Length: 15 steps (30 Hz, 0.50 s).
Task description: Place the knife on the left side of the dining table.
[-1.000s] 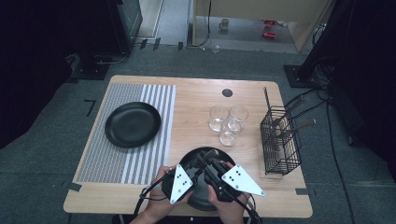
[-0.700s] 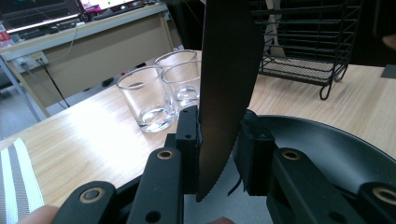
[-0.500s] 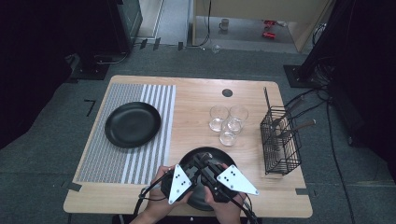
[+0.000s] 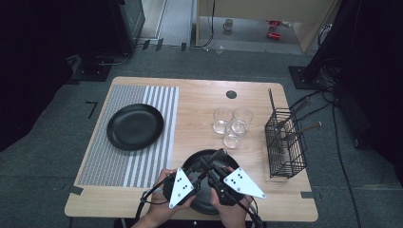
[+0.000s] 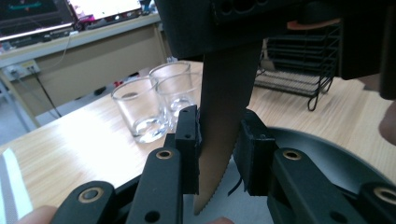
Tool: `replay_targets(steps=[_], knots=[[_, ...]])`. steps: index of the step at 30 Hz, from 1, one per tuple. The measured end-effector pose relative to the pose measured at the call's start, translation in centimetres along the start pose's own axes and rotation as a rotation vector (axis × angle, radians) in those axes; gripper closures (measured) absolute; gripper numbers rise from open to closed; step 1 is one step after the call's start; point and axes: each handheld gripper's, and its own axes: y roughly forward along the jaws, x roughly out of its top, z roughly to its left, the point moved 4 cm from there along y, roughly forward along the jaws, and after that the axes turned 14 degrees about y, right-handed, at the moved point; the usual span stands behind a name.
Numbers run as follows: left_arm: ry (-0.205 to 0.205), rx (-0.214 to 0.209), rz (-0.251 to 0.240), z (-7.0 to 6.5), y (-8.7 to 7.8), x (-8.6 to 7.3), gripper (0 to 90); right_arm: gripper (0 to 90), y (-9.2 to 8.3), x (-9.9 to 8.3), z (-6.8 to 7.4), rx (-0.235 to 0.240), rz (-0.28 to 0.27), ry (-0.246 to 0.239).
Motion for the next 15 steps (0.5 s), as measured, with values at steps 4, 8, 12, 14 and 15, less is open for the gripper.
replay_targets(steps=[4,8,12,14,15], knots=[[-0.048,-0.074,-0.030,0.4,0.0,-0.1,67.7,89.0,-0.3,0.4,-0.1,-0.010,-0.015,-0.020],[-0.083,-0.146,-0.028,1.0,-0.3,-0.9,55.1,89.0,-1.0,1.5,-0.5,-0.030,-0.052,-0.024],[-0.121,-0.217,-0.090,1.8,-1.2,-1.1,50.4,89.0,-1.6,2.4,-1.5,-0.064,-0.076,-0.038],[-0.157,-0.210,-0.128,2.7,-1.7,-0.8,50.3,89.0,-1.7,2.6,-1.9,-0.077,-0.076,-0.033],[-0.167,-0.198,-0.137,3.1,-1.8,-0.7,50.3,89.0,-1.8,2.6,-2.1,-0.084,-0.075,-0.028]])
